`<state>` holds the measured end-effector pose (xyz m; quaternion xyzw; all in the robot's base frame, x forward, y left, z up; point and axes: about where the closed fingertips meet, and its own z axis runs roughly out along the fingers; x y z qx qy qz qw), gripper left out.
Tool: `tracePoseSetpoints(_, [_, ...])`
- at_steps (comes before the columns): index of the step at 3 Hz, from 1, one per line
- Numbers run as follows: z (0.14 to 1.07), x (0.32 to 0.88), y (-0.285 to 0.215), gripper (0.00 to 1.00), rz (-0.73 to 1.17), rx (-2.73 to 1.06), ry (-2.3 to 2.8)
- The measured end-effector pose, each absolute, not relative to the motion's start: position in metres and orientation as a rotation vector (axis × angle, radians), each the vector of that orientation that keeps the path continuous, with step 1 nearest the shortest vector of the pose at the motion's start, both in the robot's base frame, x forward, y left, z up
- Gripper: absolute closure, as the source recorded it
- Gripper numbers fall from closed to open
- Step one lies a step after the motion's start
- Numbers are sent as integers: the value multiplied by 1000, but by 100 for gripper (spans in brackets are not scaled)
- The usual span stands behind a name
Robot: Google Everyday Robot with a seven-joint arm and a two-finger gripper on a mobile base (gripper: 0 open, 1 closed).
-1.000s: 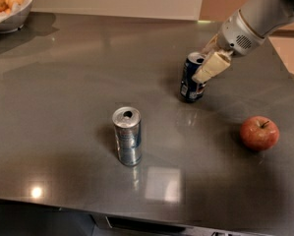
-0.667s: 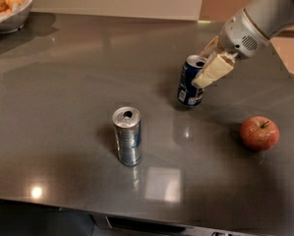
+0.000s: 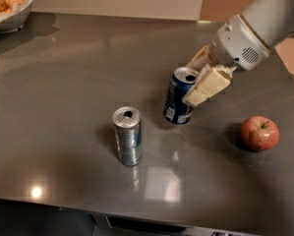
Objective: Move pepsi can near redbull can
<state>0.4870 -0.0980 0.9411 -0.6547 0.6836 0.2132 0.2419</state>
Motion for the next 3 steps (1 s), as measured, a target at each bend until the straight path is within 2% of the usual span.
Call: tracePoseSetpoints(3, [913,427,-61,100,570,-1974,1765])
